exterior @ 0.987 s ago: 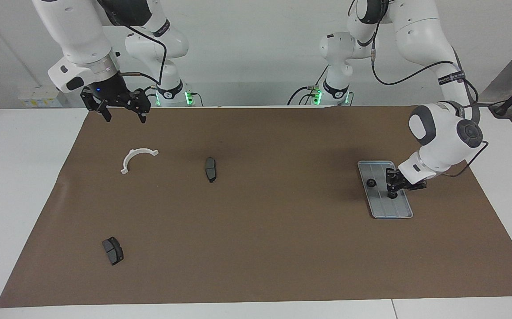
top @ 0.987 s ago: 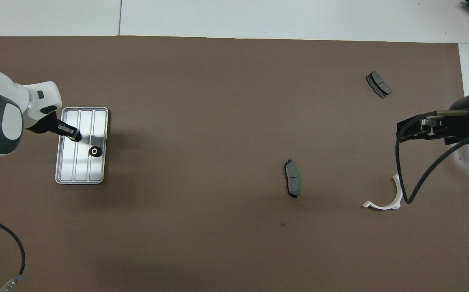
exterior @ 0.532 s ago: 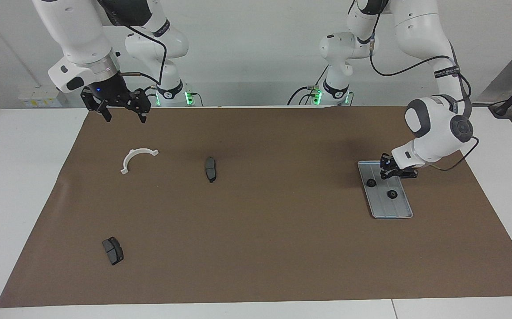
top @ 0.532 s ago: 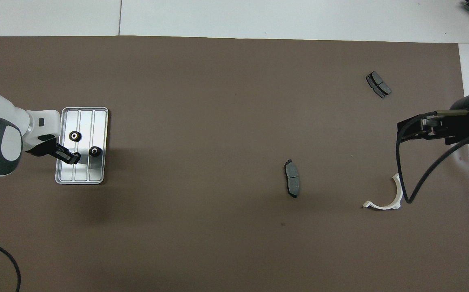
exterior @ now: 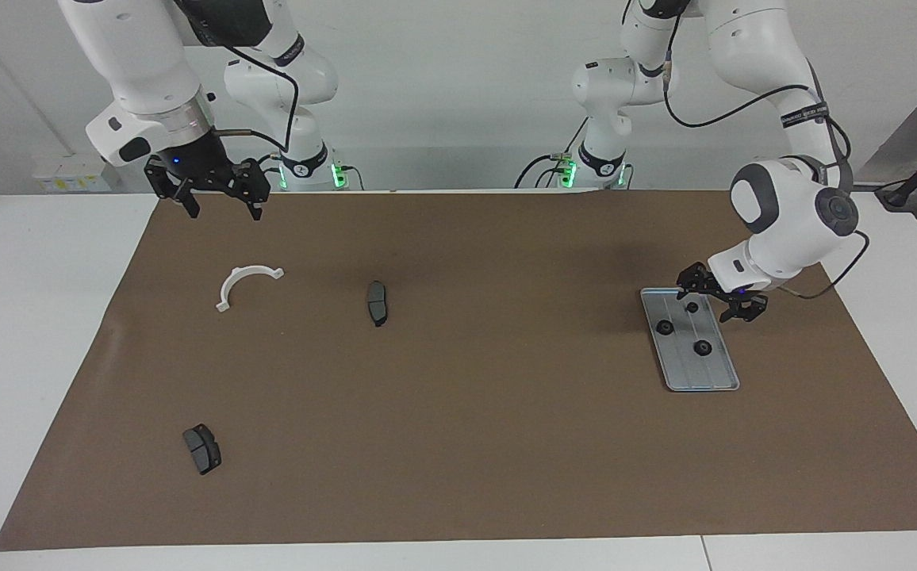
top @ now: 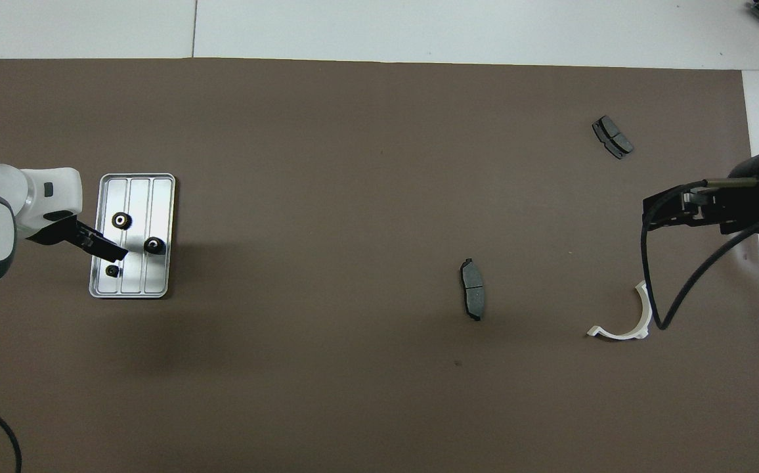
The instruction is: Pick bearing gear from pile to tray
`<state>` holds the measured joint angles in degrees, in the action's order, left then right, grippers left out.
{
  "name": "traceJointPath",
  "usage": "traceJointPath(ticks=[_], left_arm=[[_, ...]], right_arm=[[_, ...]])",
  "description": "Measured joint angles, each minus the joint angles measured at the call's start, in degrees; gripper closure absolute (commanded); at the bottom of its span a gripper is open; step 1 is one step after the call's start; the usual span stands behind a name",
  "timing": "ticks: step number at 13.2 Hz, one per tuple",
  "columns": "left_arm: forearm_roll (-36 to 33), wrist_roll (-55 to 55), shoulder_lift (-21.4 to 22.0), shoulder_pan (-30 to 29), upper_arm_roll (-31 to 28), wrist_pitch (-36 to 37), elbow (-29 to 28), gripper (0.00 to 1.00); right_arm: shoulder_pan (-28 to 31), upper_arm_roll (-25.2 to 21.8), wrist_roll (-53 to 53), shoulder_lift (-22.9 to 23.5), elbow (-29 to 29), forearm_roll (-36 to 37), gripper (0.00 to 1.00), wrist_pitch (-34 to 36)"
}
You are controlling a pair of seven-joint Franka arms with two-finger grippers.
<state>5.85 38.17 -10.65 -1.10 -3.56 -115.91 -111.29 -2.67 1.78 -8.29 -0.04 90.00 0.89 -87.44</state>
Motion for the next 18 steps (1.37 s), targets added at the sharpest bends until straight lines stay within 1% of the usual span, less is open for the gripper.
traceJointPath(ticks=[3,5,7,9,10,14,18], left_arm=[[0.0,-14.7,2.9,0.0,0.4,0.2,3.5,0.0],[-0.4,-22.2,3.2,1.0,1.2,1.6,6.2,0.0],[-2.4,-27.0,3.2,3.5,1.6,5.0,9.6,0.0],[-2.9,-29.0,3.3,4.5,1.7,10.4,14.8,0.0],[-3.0,-29.2,3.5,4.6,1.7,11.9,16.4,0.0],[-3.0,-29.4,4.6,4.9,1.7,13.8,17.4,0.0],[-3.0,-29.5,5.9,4.9,1.7,18.5,19.2,0.0]], right_arm=[[0.0,0.0,0.0,0.0,0.0,0.0,0.0,0.0],[0.0,0.0,0.0,0.0,0.0,0.0,0.0,0.0],[0.0,0.0,0.0,0.0,0.0,0.0,0.0,0.0],[0.0,0.0,0.0,0.0,0.0,0.0,0.0,0.0],[0.0,0.0,0.0,0.0,0.0,0.0,0.0,0.0],[0.0,0.0,0.0,0.0,0.0,0.0,0.0,0.0],[0.0,0.0,0.0,0.0,0.0,0.0,0.0,0.0]])
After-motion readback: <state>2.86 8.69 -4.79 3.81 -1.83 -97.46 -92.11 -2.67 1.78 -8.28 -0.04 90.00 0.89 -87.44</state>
